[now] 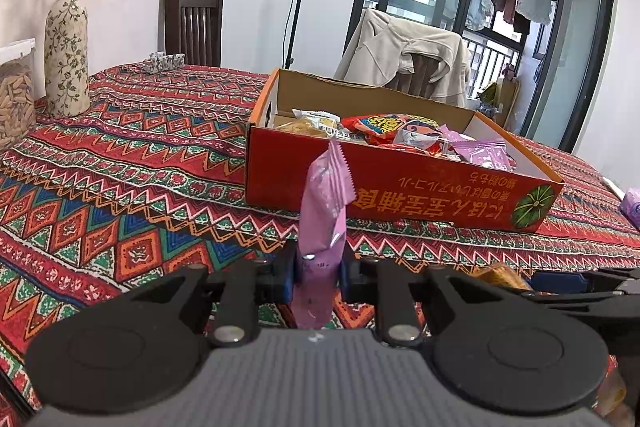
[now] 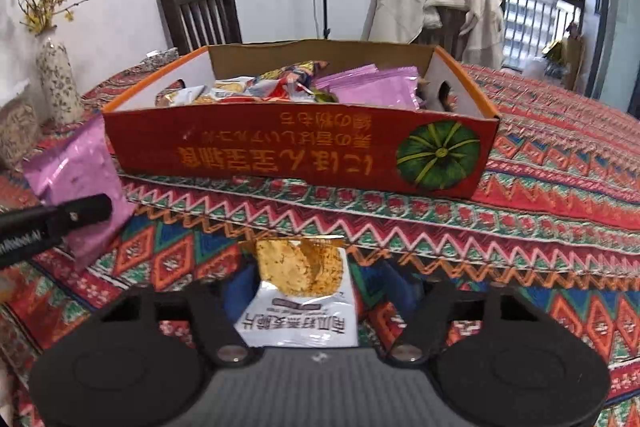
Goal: Organize snacks
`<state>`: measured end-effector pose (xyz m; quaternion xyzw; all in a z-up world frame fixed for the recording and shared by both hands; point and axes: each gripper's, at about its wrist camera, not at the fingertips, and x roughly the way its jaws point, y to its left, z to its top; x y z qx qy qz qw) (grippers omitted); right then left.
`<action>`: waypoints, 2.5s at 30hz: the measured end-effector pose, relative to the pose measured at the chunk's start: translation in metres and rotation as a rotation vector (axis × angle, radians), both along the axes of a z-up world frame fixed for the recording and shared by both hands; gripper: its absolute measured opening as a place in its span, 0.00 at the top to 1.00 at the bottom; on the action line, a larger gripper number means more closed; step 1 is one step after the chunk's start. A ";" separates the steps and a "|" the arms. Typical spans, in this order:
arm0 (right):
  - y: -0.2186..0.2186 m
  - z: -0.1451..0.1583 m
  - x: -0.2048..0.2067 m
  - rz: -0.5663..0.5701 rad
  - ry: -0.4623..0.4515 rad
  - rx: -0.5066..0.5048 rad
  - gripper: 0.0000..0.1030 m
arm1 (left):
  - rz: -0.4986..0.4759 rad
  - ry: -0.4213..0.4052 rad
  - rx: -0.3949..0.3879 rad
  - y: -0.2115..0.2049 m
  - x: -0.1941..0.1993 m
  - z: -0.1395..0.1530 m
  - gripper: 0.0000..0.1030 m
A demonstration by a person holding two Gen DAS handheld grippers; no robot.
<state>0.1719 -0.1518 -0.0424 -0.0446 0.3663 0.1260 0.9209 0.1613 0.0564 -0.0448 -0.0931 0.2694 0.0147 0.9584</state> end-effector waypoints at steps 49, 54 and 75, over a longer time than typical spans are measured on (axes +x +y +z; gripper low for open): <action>-0.014 0.098 0.073 -0.012 -0.339 0.105 0.62 | 0.022 -0.230 0.067 -0.025 0.077 0.093 0.81; -0.008 0.096 0.095 -0.021 -0.353 0.113 0.62 | 0.043 -0.226 0.062 -0.026 0.099 0.087 0.81; -0.031 0.049 0.126 -0.077 -0.267 0.173 0.00 | 0.127 -0.277 0.106 -0.023 0.113 0.047 0.00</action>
